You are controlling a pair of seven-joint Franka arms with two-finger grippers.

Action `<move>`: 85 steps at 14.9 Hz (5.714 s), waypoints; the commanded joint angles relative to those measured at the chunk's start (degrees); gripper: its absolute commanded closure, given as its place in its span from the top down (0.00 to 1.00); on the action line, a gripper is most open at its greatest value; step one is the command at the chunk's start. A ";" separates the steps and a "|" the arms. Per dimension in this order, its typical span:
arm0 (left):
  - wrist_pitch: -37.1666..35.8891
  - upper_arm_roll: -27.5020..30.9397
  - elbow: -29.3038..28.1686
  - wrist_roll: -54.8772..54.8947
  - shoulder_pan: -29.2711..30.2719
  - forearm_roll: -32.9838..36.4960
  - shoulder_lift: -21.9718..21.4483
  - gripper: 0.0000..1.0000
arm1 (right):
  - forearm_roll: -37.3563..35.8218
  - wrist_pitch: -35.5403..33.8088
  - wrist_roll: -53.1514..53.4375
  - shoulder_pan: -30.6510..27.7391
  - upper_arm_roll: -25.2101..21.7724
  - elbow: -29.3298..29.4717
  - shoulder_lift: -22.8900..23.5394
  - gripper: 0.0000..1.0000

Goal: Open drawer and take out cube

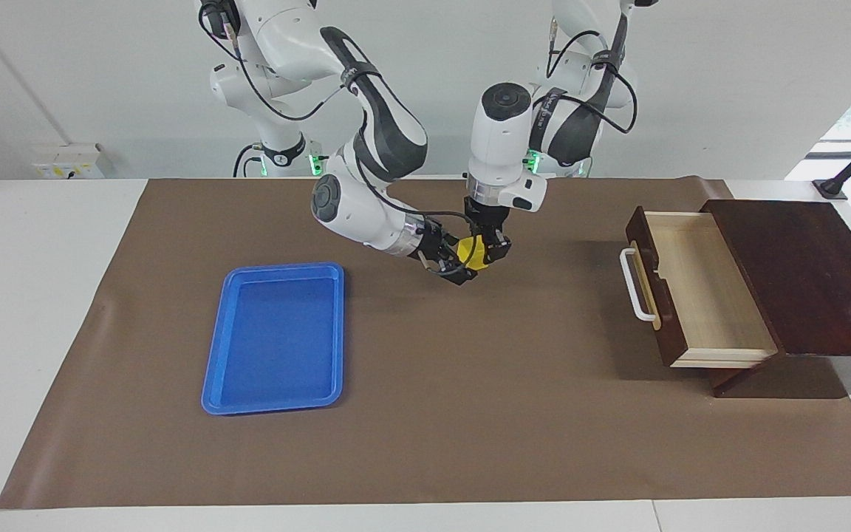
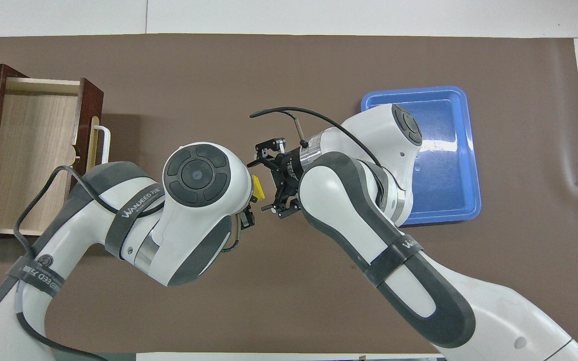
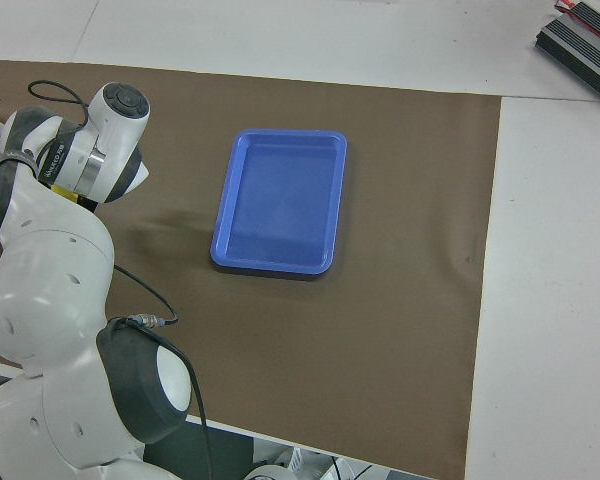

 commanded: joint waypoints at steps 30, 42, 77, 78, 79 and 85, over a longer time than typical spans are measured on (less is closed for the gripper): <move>-0.28 0.80 -1.11 29.59 17.50 2.49 0.03 1.00 | 3.94 -1.70 2.43 -2.40 0.11 4.50 1.58 0.00; 3.68 0.80 -0.50 67.85 40.72 7.32 1.26 1.00 | -2.04 -14.19 -9.32 -24.35 -0.60 -2.60 -2.81 0.00; -34.11 -0.70 17.79 131.94 31.42 -2.26 -4.89 1.00 | -13.77 -12.25 -25.69 -32.46 -0.86 -15.64 -12.11 1.00; -34.03 -0.70 17.26 132.38 30.72 -2.26 -5.41 1.00 | -17.30 -13.65 -26.82 -32.46 -0.77 -14.23 -13.00 1.00; -34.29 -0.70 17.17 133.17 30.71 -2.26 -5.85 1.00 | -21.07 -16.01 -29.88 -32.46 -0.77 -12.13 -13.62 1.00; -34.99 -0.08 17.87 139.15 30.80 -1.91 -6.91 1.00 | -38.24 -20.08 -58.49 -32.55 -0.86 -5.69 -18.98 1.00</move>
